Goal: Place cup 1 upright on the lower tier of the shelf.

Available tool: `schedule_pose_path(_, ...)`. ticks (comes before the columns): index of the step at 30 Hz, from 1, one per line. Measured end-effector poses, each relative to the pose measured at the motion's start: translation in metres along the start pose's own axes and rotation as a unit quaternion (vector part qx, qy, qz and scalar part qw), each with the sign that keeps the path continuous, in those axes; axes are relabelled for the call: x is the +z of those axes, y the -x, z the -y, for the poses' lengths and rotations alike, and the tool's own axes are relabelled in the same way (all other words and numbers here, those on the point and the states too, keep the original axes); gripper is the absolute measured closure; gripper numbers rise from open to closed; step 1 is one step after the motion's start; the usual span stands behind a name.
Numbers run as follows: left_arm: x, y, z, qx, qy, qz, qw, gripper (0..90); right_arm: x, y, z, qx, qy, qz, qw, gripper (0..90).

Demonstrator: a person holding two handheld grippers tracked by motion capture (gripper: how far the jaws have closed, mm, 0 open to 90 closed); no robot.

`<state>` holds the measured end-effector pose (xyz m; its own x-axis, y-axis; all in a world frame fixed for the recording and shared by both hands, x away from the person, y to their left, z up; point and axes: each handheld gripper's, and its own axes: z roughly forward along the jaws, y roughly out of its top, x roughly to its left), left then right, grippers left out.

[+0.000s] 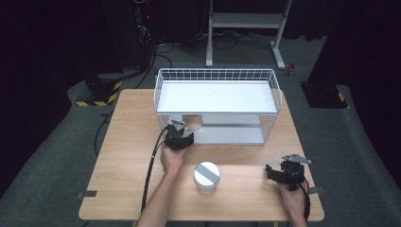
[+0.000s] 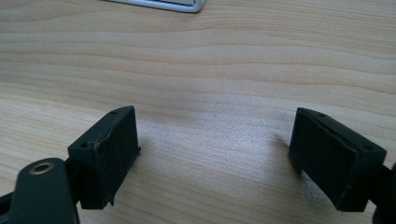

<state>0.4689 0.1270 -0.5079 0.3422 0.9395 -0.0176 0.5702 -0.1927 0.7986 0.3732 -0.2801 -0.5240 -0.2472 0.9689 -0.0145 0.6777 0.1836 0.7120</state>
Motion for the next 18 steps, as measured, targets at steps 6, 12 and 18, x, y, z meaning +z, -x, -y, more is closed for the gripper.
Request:
schedule_pose_path(6,-0.016,-0.004,0.005,0.004,0.009,0.01,0.9999,38.1,0.0,0.0,0.0,-0.001,0.0,0.0,1.0,15.3)
schedule_pose_path(12,-0.028,-0.006,0.009,0.005,0.019,0.021,0.9996,37.2,0.0,0.0,0.0,-0.001,0.0,0.0,1.0,15.2)
schedule_pose_path(18,-0.04,-0.006,0.01,0.011,0.03,0.026,0.9991,37.0,0.0,0.0,0.0,-0.001,0.0,0.0,1.0,15.3)
